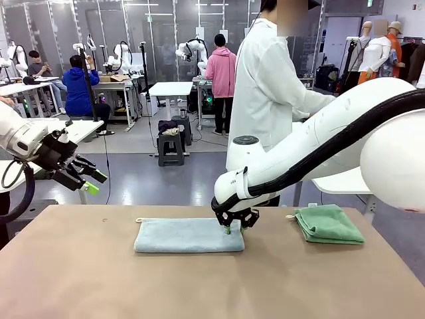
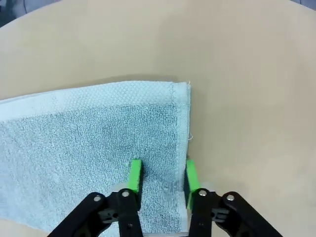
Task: Fold the towels and place them in the basket.
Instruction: When a person lays out a Towel with hook on the table, fold it in half twice.
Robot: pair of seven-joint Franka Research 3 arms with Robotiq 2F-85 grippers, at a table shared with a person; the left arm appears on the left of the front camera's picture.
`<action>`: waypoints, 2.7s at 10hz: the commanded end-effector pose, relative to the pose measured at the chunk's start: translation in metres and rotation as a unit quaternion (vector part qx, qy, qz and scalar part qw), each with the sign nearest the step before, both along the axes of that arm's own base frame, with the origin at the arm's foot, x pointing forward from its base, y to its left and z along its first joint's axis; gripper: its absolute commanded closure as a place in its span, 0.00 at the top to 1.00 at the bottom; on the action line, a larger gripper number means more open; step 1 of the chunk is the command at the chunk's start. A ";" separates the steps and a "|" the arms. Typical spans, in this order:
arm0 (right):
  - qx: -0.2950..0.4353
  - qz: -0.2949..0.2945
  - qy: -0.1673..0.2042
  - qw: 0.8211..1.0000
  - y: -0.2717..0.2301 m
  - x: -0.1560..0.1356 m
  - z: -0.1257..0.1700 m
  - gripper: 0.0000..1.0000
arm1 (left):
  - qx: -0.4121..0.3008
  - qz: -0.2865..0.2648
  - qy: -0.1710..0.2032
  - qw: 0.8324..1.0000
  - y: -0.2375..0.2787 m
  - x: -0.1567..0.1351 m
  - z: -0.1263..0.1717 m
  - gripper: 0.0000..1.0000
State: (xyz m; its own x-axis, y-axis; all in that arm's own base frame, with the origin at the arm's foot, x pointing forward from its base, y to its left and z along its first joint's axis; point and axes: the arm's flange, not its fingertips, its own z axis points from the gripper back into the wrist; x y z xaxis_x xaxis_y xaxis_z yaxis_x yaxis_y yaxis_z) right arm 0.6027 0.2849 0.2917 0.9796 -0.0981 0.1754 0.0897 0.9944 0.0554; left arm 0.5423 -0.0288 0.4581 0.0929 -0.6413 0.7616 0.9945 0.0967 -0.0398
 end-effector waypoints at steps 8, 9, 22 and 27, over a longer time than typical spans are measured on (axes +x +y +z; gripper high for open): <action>-0.042 0.013 -0.018 0.999 -0.041 0.011 -0.007 0.00 | 0.000 0.000 -0.001 1.000 0.000 0.000 0.001 0.88; -0.037 0.021 -0.014 0.999 -0.065 0.012 -0.007 0.00 | 0.000 0.000 -0.001 1.000 0.000 0.000 0.001 0.88; -0.062 0.001 -0.063 0.996 0.103 -0.035 0.102 0.00 | 0.000 0.000 -0.001 1.000 0.000 0.000 0.001 0.88; 0.066 -0.054 -0.018 0.996 0.150 -0.016 0.073 0.00 | 0.000 0.000 -0.001 1.000 0.000 0.000 0.001 0.88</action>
